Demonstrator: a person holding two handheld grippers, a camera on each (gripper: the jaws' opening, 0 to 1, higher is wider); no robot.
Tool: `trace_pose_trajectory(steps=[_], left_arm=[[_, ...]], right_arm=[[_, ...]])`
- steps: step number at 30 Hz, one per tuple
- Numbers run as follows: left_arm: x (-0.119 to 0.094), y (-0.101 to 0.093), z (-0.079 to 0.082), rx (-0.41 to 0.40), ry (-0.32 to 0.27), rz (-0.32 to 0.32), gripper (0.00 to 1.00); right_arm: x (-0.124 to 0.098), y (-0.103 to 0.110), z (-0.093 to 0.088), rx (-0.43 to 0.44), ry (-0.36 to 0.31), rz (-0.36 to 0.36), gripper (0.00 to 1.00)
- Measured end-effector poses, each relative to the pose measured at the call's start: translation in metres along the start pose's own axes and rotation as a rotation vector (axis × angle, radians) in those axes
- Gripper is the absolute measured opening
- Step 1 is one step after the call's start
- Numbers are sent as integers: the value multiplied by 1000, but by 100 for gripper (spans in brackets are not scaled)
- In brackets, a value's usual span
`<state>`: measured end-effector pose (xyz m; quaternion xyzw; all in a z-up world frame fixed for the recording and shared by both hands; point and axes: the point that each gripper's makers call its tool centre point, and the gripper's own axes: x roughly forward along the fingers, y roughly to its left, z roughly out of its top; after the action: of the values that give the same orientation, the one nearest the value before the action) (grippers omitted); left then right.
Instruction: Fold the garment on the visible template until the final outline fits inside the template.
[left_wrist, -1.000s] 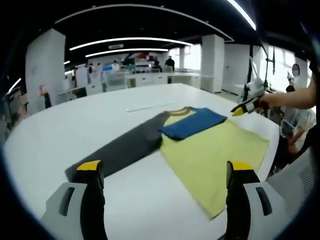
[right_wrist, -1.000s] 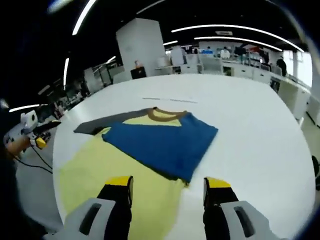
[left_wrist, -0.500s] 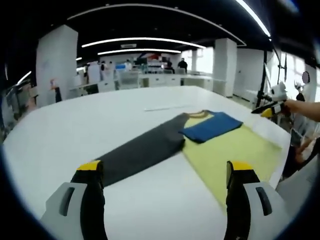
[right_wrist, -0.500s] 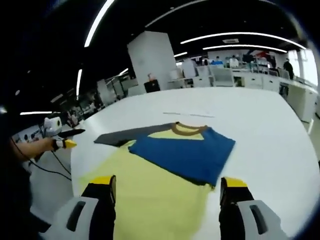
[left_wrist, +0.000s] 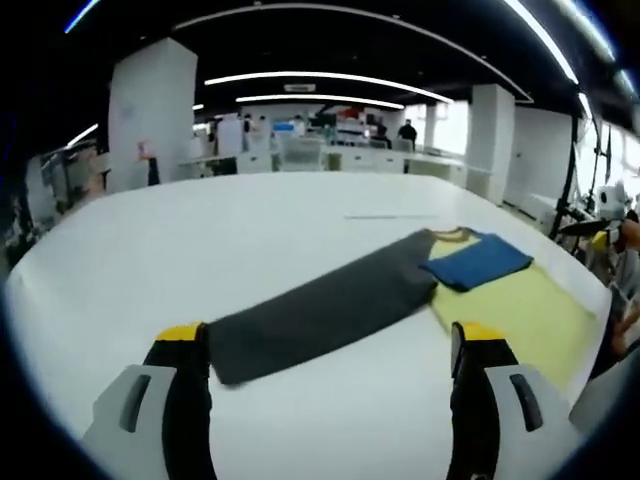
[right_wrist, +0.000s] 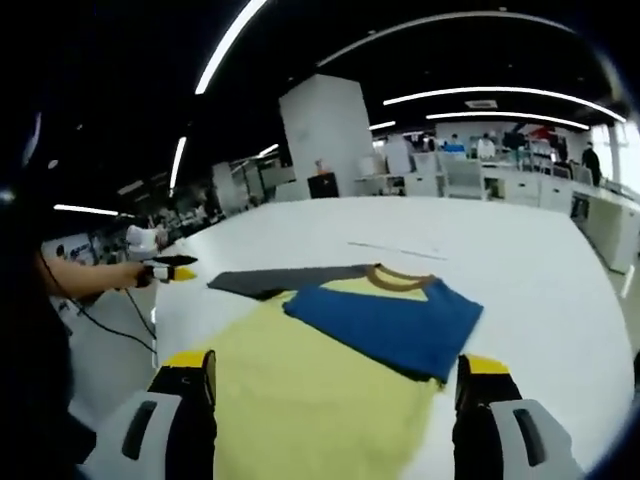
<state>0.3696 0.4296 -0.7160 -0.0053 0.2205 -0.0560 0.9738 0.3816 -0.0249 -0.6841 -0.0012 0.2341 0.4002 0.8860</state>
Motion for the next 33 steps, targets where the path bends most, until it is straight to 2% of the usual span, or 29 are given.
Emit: trace_pose_trajectory(steps=[3, 10, 13, 16, 17, 18, 21, 25, 29, 33], left_arm=[[4, 14, -6, -6, 18, 48, 94], [10, 34, -16, -43, 45, 108, 85], [11, 44, -27, -47, 92, 164, 76], [12, 52, -34, -85, 112, 198, 66], [10, 59, -39, -91, 134, 235, 62], [11, 61, -40, -93, 135, 243, 60], [10, 63, -42, -126, 132, 275, 51], [9, 60, -46, -109, 145, 308, 40], [9, 62, -55, -165, 152, 338, 28], [9, 65, -61, -178, 163, 355, 22]], right_arm=[[-2, 3, 1, -28, -8, -7, 99], [-5, 5, 5, -50, -39, 0, 99], [-7, 5, 3, -57, -36, -7, 99], [-9, 6, 1, -56, -34, -21, 99], [-10, 5, 1, -57, -37, -25, 99], [-11, 5, 1, -55, -39, -30, 98], [-14, 0, 0, -51, -41, -45, 97], [-16, -3, -3, -36, -37, -63, 94], [-16, -5, -6, -26, -34, -75, 92], [-18, -7, -7, -22, -34, -83, 90]])
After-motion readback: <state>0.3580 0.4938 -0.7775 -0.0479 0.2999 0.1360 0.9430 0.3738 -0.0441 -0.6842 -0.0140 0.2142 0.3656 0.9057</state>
